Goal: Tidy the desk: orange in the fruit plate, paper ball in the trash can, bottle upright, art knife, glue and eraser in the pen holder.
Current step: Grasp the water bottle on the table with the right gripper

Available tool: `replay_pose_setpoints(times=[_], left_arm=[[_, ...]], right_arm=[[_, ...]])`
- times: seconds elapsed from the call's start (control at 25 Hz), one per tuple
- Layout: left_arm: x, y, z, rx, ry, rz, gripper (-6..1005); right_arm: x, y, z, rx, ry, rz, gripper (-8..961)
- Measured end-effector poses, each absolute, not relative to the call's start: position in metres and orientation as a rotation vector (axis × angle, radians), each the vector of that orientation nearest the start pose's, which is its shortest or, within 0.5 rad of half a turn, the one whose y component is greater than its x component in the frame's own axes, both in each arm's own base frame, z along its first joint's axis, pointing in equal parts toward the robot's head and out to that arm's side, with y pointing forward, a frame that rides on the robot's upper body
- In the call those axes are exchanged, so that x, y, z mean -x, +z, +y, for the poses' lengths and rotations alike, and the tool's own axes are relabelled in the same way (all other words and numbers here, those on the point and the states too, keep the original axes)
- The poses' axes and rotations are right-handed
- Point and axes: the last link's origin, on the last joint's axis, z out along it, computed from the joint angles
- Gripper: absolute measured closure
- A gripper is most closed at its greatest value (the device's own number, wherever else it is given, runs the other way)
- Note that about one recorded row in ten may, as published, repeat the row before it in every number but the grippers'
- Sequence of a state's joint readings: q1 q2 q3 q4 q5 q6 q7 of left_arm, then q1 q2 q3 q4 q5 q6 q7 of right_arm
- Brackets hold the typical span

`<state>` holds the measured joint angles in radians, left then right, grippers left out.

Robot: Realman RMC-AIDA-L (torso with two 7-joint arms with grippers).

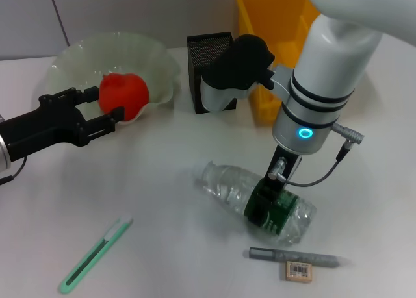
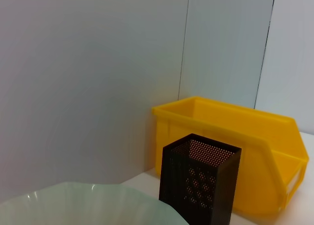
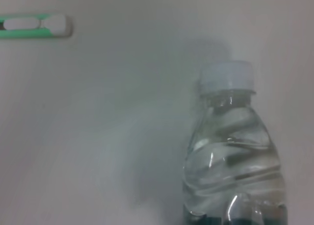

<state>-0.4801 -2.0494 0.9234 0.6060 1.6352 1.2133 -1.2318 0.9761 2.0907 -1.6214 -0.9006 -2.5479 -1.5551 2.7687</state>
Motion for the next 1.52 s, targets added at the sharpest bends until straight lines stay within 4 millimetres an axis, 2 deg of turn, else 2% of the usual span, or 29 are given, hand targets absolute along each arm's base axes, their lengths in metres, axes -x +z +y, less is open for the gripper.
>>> replay_pose_setpoints(times=[1.52], left_arm=[[0.2714,0.0011,0.3646,2.441,-0.658,-0.536,305]], right_arm=[[-0.1445,-0.0703,0.3618,2.639,-0.970,0.943,193]])
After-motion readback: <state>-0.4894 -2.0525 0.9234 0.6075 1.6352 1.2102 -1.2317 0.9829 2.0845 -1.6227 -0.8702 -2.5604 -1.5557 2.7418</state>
